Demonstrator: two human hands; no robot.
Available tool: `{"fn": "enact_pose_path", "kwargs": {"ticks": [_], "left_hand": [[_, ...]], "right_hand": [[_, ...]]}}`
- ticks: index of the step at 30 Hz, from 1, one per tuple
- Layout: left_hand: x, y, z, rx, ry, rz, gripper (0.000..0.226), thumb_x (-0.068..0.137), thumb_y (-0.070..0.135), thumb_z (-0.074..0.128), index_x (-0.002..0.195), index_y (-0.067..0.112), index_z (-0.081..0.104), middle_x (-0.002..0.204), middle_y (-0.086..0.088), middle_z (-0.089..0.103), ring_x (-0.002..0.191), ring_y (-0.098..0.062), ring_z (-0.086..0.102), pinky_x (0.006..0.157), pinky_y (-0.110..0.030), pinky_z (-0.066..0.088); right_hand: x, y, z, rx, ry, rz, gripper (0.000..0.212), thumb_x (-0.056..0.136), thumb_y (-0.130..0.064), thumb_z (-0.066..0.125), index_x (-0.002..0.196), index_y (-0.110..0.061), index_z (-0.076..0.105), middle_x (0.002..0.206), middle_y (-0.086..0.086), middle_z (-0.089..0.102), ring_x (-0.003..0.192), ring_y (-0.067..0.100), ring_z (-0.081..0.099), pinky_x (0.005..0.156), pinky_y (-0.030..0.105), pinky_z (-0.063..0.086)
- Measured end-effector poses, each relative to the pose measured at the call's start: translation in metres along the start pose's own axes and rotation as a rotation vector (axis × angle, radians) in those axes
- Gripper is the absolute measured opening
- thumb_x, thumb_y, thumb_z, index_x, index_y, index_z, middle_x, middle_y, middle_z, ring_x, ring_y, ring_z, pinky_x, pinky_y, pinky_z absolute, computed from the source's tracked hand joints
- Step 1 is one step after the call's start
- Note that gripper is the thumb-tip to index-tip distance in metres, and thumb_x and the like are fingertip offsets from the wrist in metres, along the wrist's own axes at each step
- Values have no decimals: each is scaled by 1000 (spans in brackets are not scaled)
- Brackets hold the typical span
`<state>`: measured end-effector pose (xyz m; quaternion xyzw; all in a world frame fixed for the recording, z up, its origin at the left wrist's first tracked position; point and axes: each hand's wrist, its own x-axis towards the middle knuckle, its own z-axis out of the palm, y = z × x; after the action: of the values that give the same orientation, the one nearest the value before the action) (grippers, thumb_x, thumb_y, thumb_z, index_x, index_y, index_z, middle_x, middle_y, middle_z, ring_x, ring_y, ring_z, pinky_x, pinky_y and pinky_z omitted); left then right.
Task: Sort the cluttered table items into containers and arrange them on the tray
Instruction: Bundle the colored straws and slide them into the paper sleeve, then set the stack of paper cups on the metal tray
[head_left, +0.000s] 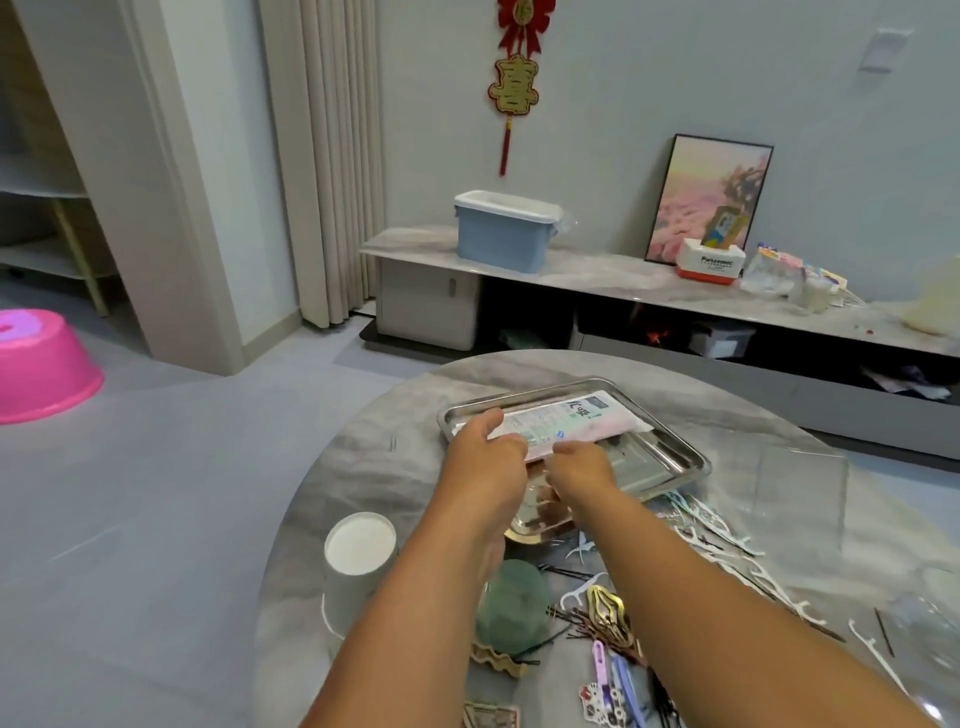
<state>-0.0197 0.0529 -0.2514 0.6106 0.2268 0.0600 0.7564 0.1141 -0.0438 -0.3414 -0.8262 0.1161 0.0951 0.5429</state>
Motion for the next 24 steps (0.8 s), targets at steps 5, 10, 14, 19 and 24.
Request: {"fn": "enact_pose_path", "kwargs": {"ticks": [5, 10, 14, 19, 24], "left_hand": [[-6, 20, -14, -70, 18, 104, 39, 102, 7, 52, 132, 31, 53, 106, 3, 67, 64, 5, 70, 51, -12, 50], [-17, 44, -34, -67, 26, 230, 33, 103, 8, 52, 129, 28, 58, 113, 2, 71, 105, -11, 69, 95, -29, 55], [-16, 47, -55, 27, 102, 245, 31, 102, 10, 52, 128, 27, 60, 117, -1, 69, 107, -14, 66, 97, -33, 54], [-15, 36, -89, 373, 285, 146, 40, 103, 18, 48, 142, 27, 51, 129, 3, 59, 102, -17, 59, 80, -27, 44], [-20, 17, -114, 522, 172, -102, 75, 93, 65, 51, 152, 19, 39, 152, -10, 45, 131, -36, 49, 100, -46, 43]], "right_hand": [[-10, 30, -32, -325, 239, -113, 9, 96, -13, 55, 103, -14, 49, 78, 1, 59, 64, 16, 54, 51, 29, 38], [-42, 20, -34, -261, 115, -314, 11, 98, -27, 61, 89, -19, 59, 83, 1, 66, 70, 14, 60, 56, 30, 43], [-79, -3, -17, -189, -133, -449, 20, 100, -33, 61, 88, -18, 67, 79, 1, 72, 73, 16, 69, 72, 36, 55], [-117, -20, 5, -47, -453, -435, 23, 98, -1, 52, 107, -17, 66, 101, 9, 73, 93, 22, 69, 74, 31, 58], [-144, -2, 35, -304, -756, -312, 87, 77, -5, 77, 152, -25, 38, 131, 3, 59, 115, 15, 60, 91, 29, 54]]}}
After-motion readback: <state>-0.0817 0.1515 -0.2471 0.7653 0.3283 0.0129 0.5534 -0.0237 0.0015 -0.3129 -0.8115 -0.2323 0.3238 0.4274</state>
